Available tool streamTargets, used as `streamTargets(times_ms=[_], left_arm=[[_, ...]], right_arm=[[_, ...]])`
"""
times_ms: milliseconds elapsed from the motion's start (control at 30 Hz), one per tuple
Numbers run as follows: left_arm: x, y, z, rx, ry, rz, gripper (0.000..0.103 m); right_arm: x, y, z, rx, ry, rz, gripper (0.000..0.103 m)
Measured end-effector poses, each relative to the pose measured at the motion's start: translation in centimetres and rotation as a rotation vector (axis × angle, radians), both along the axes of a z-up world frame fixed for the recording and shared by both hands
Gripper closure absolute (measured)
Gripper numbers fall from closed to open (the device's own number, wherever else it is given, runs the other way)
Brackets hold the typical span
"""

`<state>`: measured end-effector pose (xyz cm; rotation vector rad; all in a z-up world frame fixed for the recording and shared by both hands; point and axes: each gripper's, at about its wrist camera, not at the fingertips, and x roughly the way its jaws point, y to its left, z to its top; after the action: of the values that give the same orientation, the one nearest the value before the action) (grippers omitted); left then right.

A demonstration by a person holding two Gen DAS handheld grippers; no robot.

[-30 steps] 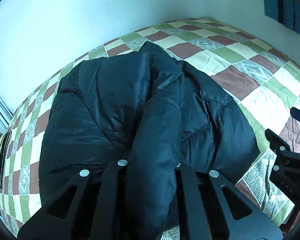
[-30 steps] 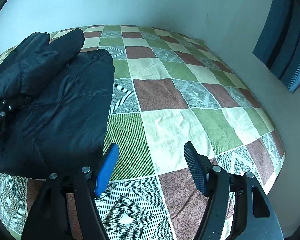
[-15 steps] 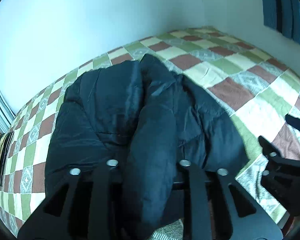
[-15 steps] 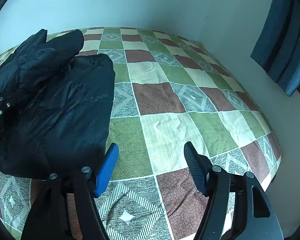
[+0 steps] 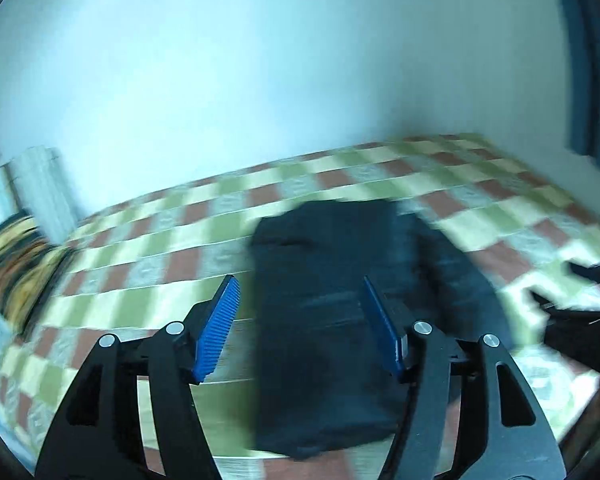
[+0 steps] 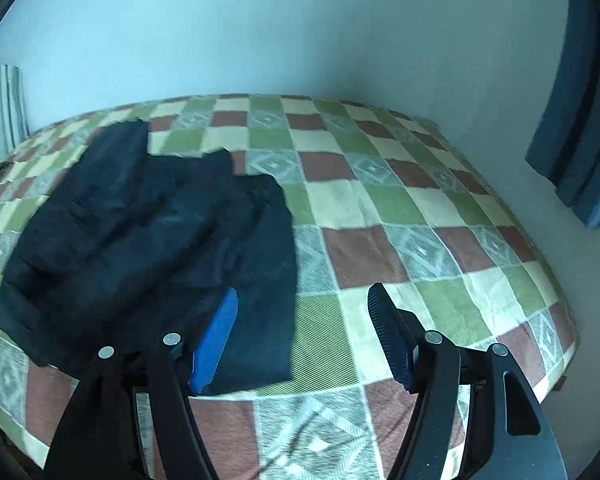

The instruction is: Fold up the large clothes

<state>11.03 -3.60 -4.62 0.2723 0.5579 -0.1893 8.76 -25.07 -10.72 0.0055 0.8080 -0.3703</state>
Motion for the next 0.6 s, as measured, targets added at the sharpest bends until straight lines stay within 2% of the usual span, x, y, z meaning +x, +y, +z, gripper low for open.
streamTargets(times_ms=[67, 233, 367, 467, 600], left_arm=[[1.3, 2.1, -1.2, 0.025, 0.021, 0.064, 0.041], [3.6, 6.0, -4.4, -0.012, 0.109, 0.145, 0.041], [4.2, 6.9, -6.0, -0.038, 0.15, 0.134, 0.041], [4.4, 6.7, -7.1, -0.045, 0.168, 0.117, 0.041], [4.3, 6.5, -8.1, -0.062, 0.183, 0.101, 0.041]], right_arm=[[1.0, 1.5, 0.8, -0.002, -0.013, 0.037, 0.036], [3.6, 5.2, 2.0, 0.004, -0.03, 0.114, 0.036], [5.9, 8.0, 2.1, 0.038, -0.02, 0.173, 0.036], [7.4, 9.6, 0.8, 0.069, 0.026, 0.199, 0.036], [8.1, 10.5, -1.2, 0.058, 0.08, 0.187, 0.036]])
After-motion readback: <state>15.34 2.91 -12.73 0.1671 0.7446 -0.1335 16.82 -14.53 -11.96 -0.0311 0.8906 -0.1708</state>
